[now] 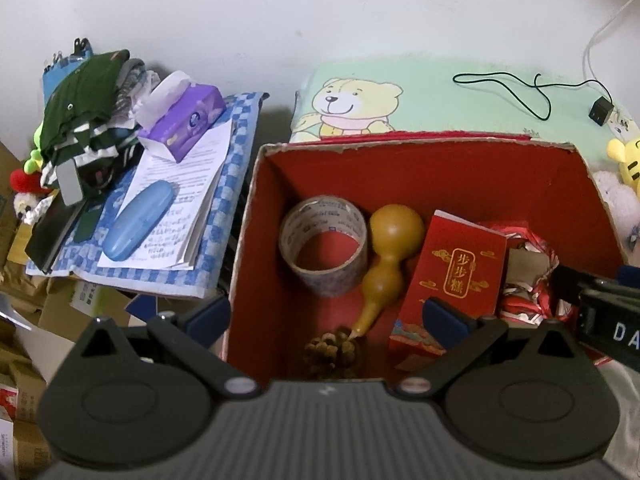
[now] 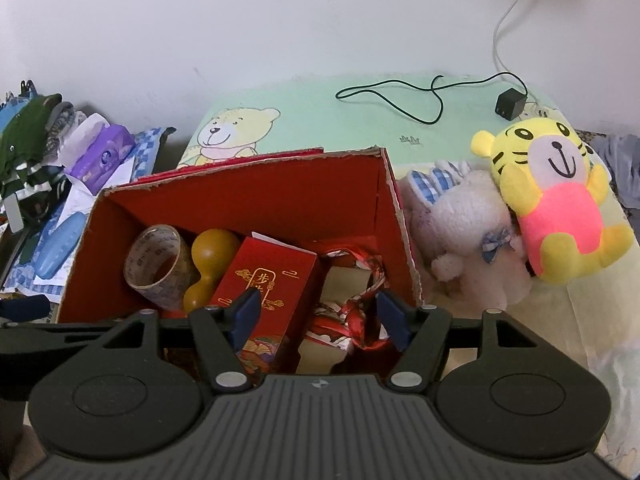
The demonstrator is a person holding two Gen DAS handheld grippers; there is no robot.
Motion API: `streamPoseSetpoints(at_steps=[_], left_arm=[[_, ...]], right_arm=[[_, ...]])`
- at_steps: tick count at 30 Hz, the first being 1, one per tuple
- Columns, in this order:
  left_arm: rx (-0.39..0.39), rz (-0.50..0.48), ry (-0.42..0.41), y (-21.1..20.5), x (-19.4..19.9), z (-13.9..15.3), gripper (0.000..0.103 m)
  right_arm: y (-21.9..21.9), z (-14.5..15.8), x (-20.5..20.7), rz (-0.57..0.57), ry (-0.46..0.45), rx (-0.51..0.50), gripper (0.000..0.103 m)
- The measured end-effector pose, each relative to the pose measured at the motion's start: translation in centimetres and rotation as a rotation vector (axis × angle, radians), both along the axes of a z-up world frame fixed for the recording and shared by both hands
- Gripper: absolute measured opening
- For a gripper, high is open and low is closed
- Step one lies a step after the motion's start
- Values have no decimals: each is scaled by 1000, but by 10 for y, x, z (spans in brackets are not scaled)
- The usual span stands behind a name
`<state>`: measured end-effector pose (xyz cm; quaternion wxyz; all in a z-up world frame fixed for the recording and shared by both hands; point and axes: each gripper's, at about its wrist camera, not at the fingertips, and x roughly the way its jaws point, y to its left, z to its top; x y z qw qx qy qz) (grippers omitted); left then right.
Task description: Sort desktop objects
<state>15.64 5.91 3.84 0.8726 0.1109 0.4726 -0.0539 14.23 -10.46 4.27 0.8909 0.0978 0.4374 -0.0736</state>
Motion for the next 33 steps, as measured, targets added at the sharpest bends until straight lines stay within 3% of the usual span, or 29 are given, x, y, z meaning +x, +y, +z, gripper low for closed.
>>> streamPoseSetpoints(at_steps=[33], left_arm=[[-56,10,-23,0,-13,-9,102]], right_arm=[[-6,-8,-4,-7,14,-16,68]])
